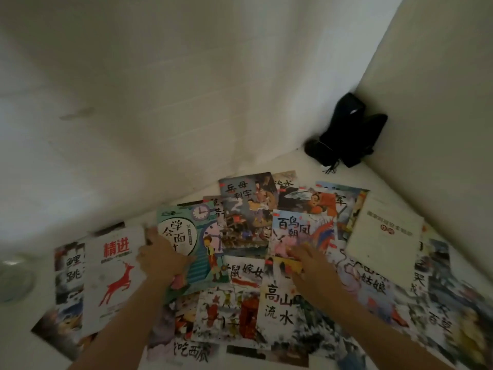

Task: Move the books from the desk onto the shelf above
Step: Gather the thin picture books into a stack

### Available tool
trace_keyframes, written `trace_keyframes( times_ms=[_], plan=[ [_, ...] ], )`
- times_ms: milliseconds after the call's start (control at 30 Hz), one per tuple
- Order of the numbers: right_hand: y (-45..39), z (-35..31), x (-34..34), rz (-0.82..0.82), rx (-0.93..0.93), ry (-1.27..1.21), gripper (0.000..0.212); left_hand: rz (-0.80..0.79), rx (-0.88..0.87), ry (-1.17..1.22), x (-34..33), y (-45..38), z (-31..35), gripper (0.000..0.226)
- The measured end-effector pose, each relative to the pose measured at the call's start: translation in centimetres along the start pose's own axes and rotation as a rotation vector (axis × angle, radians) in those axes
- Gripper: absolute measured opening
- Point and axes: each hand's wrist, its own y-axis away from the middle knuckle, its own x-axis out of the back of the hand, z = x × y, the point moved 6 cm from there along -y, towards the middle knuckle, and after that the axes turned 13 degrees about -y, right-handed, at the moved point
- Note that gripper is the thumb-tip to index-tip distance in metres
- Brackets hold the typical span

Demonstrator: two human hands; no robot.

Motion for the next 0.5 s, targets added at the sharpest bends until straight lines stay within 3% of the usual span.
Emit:
trace_keyframes(
  times_ms=[133,333,400,500],
  plan=[
    [1.9,1.4,2.8,0.062,0.008,-0.065,0.043,-0.001,-0.101,0.183,3.0,2.1,2.5,0.056],
    [6.2,9.4,8.8,0.126,-0.227,-0.143,0.032,0.006,-0.545,0.312,7.1,11.3,16.3,0.035],
    [8.1,12.0,11.7,0.189,-0.303,-0.192,0.037,-0.182,-0.648,0.503,5.4,14.5,21.3,0.035],
    [9.9,16.3,14.7,0.256,-0.484,-0.333,0.033,-0.472,-0.668,0.691,0.4,19.3,27.8,0.038]
  ],
)
